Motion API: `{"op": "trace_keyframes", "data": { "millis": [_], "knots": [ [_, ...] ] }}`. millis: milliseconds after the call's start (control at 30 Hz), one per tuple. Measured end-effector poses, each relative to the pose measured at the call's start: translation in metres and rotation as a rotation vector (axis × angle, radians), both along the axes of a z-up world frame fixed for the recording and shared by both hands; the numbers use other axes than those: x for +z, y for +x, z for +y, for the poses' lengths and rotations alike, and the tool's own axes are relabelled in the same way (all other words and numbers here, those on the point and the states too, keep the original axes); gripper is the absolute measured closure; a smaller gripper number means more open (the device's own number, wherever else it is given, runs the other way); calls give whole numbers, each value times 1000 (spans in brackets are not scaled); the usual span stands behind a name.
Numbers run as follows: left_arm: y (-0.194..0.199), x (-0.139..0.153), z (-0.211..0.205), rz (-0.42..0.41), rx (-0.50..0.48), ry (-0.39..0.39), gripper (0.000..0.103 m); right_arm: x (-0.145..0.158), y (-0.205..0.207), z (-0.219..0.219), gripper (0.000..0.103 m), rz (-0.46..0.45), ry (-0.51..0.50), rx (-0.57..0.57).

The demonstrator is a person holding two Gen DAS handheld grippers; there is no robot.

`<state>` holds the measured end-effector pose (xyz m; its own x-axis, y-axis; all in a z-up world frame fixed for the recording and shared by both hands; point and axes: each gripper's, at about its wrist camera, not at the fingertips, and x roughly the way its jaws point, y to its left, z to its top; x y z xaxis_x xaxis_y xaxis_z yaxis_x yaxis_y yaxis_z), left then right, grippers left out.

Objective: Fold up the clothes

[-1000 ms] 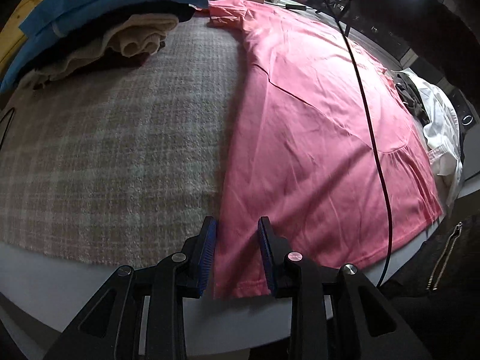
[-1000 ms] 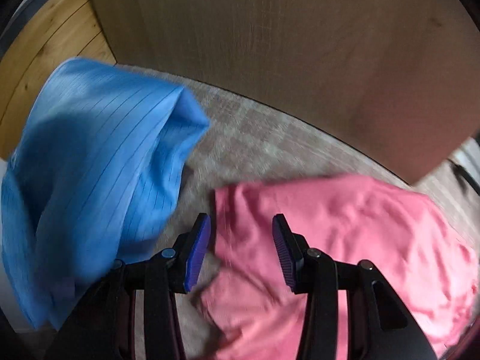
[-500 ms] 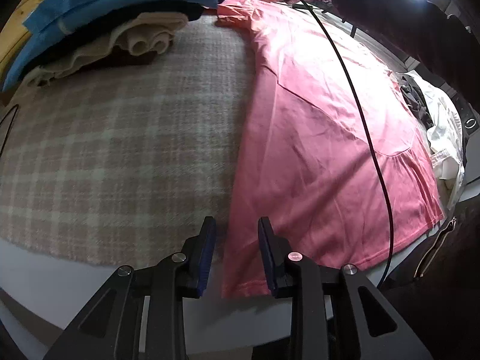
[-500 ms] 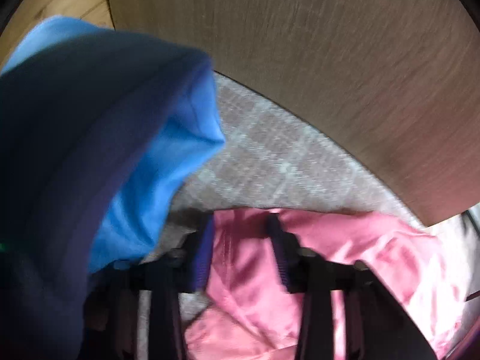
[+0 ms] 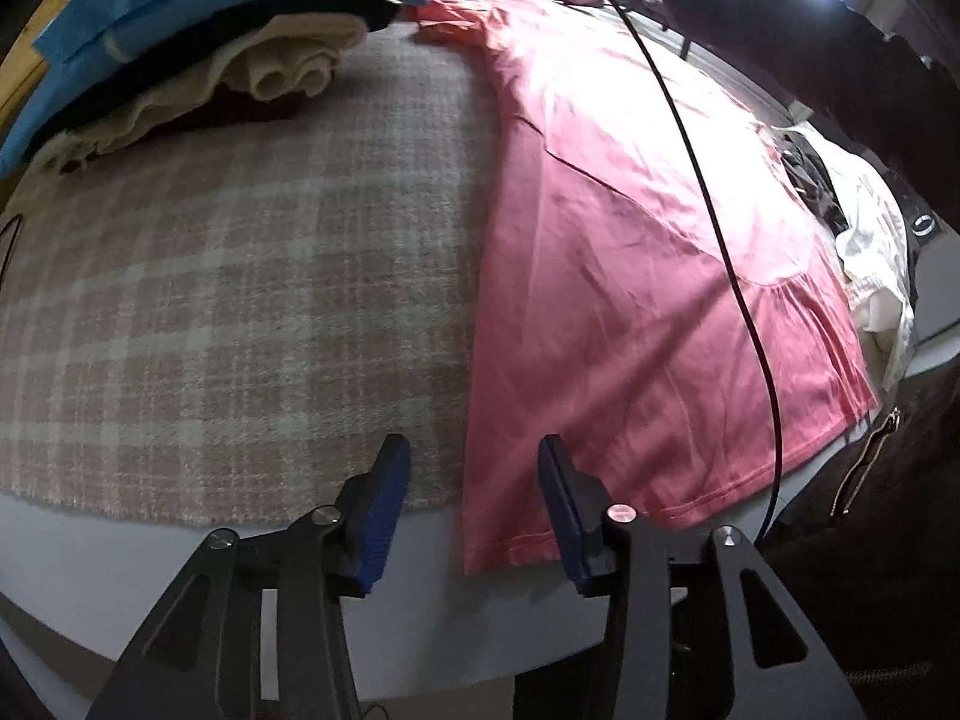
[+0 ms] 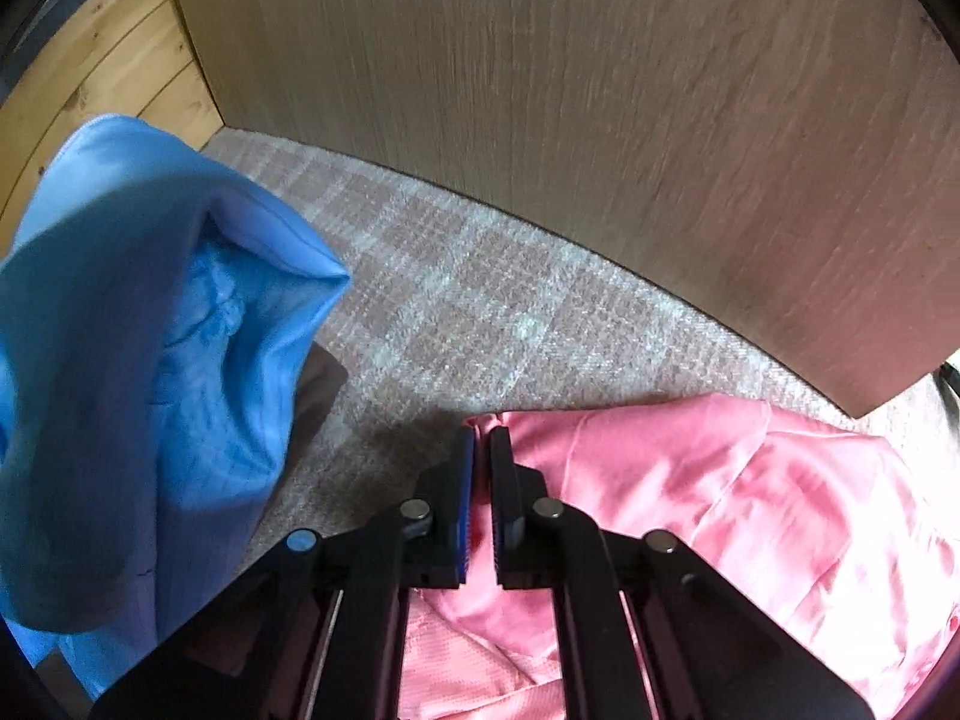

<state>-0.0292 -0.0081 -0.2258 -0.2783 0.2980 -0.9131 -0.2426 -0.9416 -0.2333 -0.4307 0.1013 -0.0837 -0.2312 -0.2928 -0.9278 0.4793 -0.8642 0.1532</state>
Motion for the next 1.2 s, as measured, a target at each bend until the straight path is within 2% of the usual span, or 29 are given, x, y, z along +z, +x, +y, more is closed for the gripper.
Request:
{"op": "trace_keyframes", "data": {
  "millis": [67, 133, 333, 433, 533, 700, 833, 933, 1067, 1200],
  "knots": [
    [2, 0, 5, 7, -18, -20, 69, 4, 4, 1, 98, 5, -10, -5],
    [1, -1, 3, 1, -20, -20, 73, 8, 7, 1, 98, 9, -18, -9],
    [10, 1, -2, -4, -5, -31, 72, 18, 17, -3, 97, 7, -62, 24],
    [13, 1, 1, -13, -6, -25, 70, 25, 23, -3, 97, 32, -52, 31],
    [15, 0, 1, -9, -7, -27, 69, 30, 28, 0, 94, 17, -55, 15],
    [25, 0, -5, 1, 2, -33, 69, 53, 31, 34, 93, 23, -95, -9],
    [38, 6, -18, 21, 30, -21, 69, 72, 88, 67, 93, 40, -145, 60],
    [44, 9, -30, 30, 56, 0, 69, 64, 147, 83, 93, 43, -118, 129],
    [53, 15, -27, 14, 75, 38, 69, 33, 218, 65, 93, -55, -89, 244],
    [51, 10, -15, -14, 92, 62, 69, 17, 260, 40, 93, -49, -33, 351]
  ]
}}
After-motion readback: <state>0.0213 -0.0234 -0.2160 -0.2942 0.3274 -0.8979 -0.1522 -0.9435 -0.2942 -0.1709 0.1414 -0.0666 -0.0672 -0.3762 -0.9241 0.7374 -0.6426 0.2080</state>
